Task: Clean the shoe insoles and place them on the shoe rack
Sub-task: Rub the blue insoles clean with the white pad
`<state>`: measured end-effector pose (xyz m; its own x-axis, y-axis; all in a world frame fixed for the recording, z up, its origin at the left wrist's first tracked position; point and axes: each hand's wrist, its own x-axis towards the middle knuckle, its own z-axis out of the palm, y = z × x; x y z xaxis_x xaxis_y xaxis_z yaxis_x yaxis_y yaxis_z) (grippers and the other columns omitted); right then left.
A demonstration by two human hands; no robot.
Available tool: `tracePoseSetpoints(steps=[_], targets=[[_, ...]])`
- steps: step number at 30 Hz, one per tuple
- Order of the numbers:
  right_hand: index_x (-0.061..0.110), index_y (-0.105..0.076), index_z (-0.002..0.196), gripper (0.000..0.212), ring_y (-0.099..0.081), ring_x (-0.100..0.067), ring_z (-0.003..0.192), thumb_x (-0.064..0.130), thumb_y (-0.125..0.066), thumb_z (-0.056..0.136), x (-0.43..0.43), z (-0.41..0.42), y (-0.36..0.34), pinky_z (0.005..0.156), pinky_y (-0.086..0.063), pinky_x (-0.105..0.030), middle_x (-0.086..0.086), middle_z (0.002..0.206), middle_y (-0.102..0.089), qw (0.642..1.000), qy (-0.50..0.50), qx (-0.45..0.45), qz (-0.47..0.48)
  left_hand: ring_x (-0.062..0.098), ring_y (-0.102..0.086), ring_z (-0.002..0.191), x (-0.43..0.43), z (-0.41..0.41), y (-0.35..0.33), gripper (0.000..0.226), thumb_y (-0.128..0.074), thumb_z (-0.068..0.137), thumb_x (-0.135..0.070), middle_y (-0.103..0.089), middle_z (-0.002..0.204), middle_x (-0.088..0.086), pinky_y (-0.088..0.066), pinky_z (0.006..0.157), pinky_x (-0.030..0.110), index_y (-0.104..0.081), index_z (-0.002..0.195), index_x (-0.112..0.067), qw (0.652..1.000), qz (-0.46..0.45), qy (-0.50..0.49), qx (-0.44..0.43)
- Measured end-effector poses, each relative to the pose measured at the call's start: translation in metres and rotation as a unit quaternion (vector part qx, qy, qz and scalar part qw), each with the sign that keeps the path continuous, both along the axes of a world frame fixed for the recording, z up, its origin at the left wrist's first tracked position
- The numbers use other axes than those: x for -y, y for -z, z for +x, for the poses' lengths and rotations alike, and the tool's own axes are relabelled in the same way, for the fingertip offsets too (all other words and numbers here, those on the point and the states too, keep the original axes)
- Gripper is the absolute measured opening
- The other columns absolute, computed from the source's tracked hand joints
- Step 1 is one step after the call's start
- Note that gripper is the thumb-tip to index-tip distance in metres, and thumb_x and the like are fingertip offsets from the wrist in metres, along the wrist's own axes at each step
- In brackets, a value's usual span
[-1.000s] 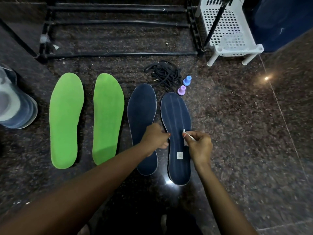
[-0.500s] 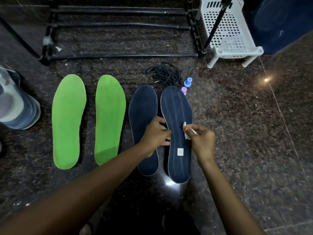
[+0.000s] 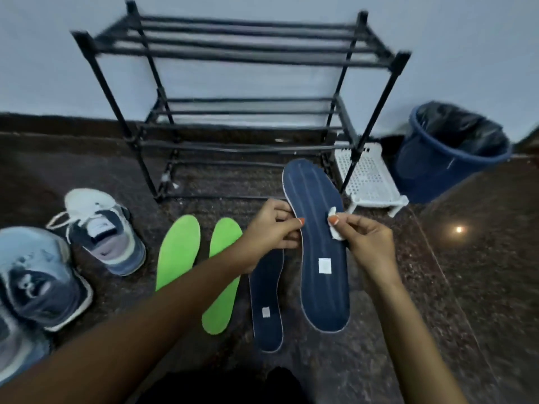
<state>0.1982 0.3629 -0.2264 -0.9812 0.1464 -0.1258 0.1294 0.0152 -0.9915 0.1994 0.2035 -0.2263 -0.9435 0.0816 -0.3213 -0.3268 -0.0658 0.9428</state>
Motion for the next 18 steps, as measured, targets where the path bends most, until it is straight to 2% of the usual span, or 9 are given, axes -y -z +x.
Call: tracePoseSetpoints(steps=[4, 8, 11, 15, 18], targets=[[0.009, -0.068, 0.078, 0.006, -0.062, 0.000, 0.056, 0.005, -0.065, 0.082, 0.006, 0.021, -0.078, 0.053, -0.049, -0.012, 0.009, 0.059, -0.068, 0.999, -0.022, -0.046, -0.020, 0.011, -0.060, 0.071, 0.010, 0.015, -0.075, 0.023, -0.058, 0.093, -0.008, -0.056, 0.094, 0.008, -0.057, 0.061, 0.022, -0.045, 0.112, -0.007, 0.998, 0.030, -0.027, -0.051], [0.004, -0.068, 0.083, 0.003, -0.062, -0.001, 0.052, 0.005, -0.066, 0.081, 0.009, 0.058, -0.139, 0.050, -0.048, -0.012, 0.007, 0.058, -0.068, 0.996, -0.026, -0.071, -0.037, 0.015, -0.063, 0.081, 0.016, 0.040, -0.132, 0.021, -0.054, 0.096, -0.017, -0.064, 0.100, 0.005, -0.058, 0.069, 0.026, -0.048, 0.115, -0.010, 0.992, 0.074, -0.051, -0.085], [0.004, -0.071, 0.084, 0.009, -0.065, -0.009, 0.064, 0.009, -0.069, 0.077, 0.011, 0.090, -0.164, 0.063, -0.055, -0.023, 0.001, 0.068, -0.071, 0.996, -0.033, -0.068, -0.042, 0.016, -0.062, 0.086, 0.017, 0.065, -0.158, 0.026, -0.049, 0.098, -0.030, -0.065, 0.107, 0.005, -0.053, 0.068, 0.029, -0.052, 0.116, -0.012, 0.981, 0.140, -0.085, -0.100], [0.009, -0.073, 0.077, 0.011, -0.066, -0.023, 0.074, 0.017, -0.072, 0.069, 0.020, 0.135, -0.177, 0.074, -0.054, -0.035, -0.011, 0.078, -0.072, 0.994, -0.067, -0.039, -0.076, 0.024, -0.067, 0.089, 0.014, 0.106, -0.178, 0.051, -0.037, 0.097, -0.050, -0.071, 0.099, 0.011, -0.052, 0.076, 0.035, -0.062, 0.115, -0.009, 0.945, 0.293, -0.111, -0.095], [0.008, -0.075, 0.074, 0.020, -0.066, -0.030, 0.083, 0.021, -0.074, 0.058, 0.030, 0.165, -0.178, 0.083, -0.052, -0.041, -0.016, 0.084, -0.072, 0.992, -0.098, -0.033, -0.072, 0.030, -0.066, 0.084, 0.018, 0.132, -0.181, 0.071, -0.039, 0.089, -0.063, -0.068, 0.097, 0.019, -0.054, 0.080, 0.041, -0.065, 0.111, -0.001, 0.921, 0.365, -0.117, -0.068]])
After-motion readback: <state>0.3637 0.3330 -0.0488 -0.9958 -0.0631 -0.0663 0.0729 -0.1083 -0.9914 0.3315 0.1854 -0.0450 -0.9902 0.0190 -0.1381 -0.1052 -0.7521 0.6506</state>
